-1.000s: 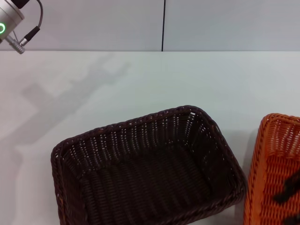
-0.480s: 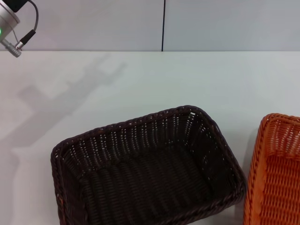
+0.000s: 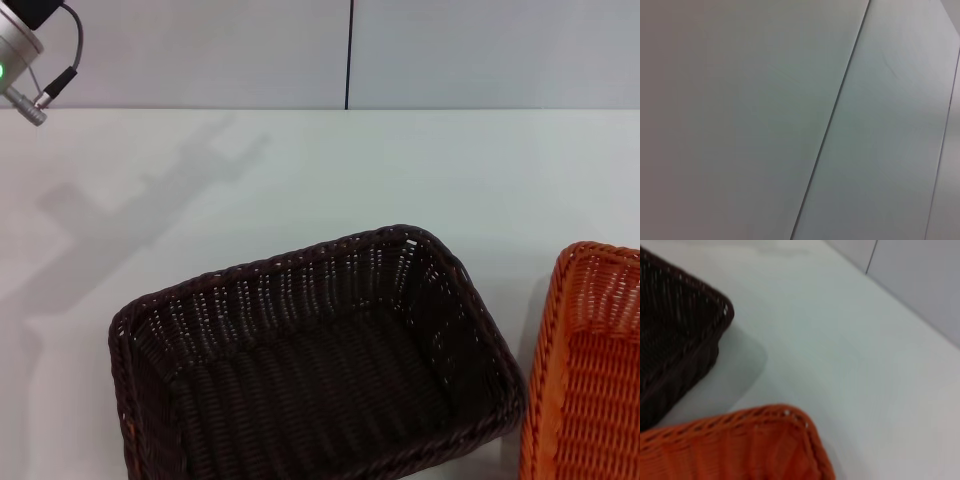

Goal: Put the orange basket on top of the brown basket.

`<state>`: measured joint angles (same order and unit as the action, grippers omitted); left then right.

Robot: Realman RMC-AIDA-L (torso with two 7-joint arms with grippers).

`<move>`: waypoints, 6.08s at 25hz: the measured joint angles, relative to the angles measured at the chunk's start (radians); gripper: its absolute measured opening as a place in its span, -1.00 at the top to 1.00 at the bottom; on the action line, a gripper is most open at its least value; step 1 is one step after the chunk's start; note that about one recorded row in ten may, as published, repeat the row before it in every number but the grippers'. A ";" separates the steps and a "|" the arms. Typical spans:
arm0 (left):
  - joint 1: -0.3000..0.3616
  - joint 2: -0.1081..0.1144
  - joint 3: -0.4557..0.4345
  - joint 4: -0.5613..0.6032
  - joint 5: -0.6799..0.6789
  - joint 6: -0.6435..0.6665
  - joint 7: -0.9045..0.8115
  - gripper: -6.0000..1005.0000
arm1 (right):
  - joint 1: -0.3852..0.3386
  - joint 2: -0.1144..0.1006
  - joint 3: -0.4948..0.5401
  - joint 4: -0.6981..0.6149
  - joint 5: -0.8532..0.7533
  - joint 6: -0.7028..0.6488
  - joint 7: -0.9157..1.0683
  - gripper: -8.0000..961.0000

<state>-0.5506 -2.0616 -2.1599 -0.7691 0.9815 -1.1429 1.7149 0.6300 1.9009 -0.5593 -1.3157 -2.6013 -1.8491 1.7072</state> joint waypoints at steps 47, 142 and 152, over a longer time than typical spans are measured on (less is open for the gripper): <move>-0.012 0.003 -0.039 0.053 -0.011 0.007 -0.002 -0.60 | -0.044 -0.102 0.080 0.343 0.058 0.003 -0.114 0.66; -0.064 0.052 -0.132 0.133 0.162 0.048 -0.006 -0.60 | -0.242 0.170 0.426 1.160 0.864 0.032 -0.773 -0.50; 0.039 0.003 -0.256 0.144 0.110 -0.092 0.069 -0.60 | -0.117 0.135 0.540 0.897 0.980 0.241 -0.616 -0.50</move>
<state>-0.5112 -2.0583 -2.4155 -0.6250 1.0913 -1.2354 1.7837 0.5129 2.0358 -0.0197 -0.4189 -1.6215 -1.6082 1.0915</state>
